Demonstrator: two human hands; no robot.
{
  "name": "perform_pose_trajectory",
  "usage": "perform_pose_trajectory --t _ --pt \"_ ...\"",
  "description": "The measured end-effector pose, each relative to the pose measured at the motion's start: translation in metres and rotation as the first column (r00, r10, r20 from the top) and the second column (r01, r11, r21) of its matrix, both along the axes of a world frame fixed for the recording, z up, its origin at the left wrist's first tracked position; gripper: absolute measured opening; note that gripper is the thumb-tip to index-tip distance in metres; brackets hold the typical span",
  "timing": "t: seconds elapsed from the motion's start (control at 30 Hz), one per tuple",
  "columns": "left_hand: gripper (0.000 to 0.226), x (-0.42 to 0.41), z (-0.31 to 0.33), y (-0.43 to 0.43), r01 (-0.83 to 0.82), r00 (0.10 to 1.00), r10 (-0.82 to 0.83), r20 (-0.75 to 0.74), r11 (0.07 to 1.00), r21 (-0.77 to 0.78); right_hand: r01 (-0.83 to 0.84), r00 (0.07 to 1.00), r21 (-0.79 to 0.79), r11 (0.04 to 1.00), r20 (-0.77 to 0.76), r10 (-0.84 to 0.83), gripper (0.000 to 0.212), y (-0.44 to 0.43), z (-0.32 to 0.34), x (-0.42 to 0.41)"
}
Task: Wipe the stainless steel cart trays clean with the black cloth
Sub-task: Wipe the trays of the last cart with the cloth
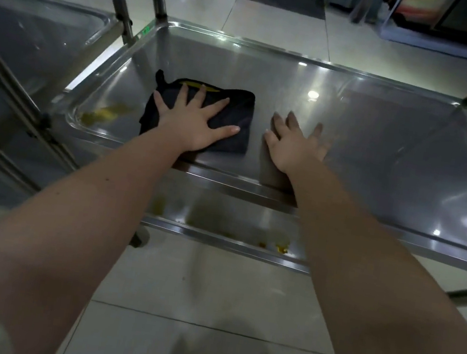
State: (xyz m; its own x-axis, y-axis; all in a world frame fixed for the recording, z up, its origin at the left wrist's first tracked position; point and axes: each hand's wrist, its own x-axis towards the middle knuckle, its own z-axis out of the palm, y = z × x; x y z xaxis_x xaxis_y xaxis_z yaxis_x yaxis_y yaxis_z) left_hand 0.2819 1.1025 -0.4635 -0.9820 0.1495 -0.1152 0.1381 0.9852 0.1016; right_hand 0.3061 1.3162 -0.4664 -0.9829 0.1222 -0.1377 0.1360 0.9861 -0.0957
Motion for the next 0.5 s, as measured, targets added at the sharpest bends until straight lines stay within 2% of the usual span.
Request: perform_pose_trajectory --t 0.3,0.5 --pt "0.084 0.050 -0.007 0.018 0.125 0.992 -0.125 0.022 0.992 -0.017 0.029 0.999 -0.017 0.999 -0.030 -0.030 0.056 0.002 -0.012 -0.001" --pt "0.086 0.026 0.002 -0.044 0.011 0.998 -0.011 0.067 1.000 -0.010 -0.058 0.997 0.054 0.997 -0.056 0.061 0.065 -0.001 -0.009 0.004"
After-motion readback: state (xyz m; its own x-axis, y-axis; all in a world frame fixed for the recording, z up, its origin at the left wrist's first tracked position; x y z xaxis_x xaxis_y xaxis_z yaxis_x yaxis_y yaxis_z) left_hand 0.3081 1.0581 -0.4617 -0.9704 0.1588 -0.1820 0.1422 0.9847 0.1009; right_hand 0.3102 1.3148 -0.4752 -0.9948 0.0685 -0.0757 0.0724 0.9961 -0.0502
